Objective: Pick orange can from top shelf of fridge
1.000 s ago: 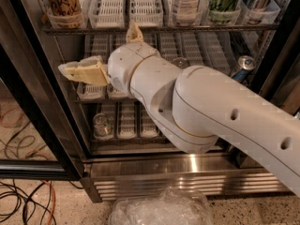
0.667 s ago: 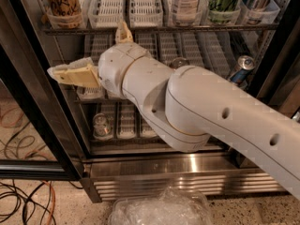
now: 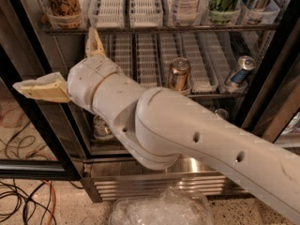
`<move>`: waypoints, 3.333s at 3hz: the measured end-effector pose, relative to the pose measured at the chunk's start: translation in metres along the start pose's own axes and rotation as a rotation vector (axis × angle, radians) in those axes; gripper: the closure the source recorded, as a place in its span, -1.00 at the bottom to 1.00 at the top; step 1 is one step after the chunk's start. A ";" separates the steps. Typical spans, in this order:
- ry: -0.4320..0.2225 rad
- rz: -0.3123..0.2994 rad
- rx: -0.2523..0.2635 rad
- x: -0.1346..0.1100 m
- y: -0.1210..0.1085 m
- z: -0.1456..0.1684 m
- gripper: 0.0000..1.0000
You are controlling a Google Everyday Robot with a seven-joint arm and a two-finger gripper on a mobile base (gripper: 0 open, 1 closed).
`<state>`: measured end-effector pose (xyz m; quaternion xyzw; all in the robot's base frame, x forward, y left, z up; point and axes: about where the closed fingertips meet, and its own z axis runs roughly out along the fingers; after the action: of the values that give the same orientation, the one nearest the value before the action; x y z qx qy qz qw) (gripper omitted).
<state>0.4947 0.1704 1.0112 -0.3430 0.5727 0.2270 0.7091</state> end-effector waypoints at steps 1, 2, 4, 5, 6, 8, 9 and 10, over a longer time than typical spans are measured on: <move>-0.067 0.020 0.012 -0.016 0.041 0.005 -1.00; -0.059 0.006 0.089 -0.016 0.024 0.004 -1.00; -0.065 0.006 0.112 -0.015 0.017 0.005 -1.00; -0.074 -0.011 0.145 -0.018 0.006 0.003 -1.00; -0.089 -0.037 0.190 -0.025 -0.008 -0.001 -1.00; -0.089 -0.038 0.216 -0.023 -0.021 0.003 -1.00; -0.092 -0.039 0.227 -0.021 -0.028 0.008 -1.00; -0.108 -0.076 0.249 -0.026 -0.053 0.029 -1.00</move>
Offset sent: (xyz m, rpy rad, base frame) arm -0.0256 0.0278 0.0053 0.0537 -0.0254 0.0119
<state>0.5453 0.1590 1.0519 -0.2611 0.5440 0.1453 0.7840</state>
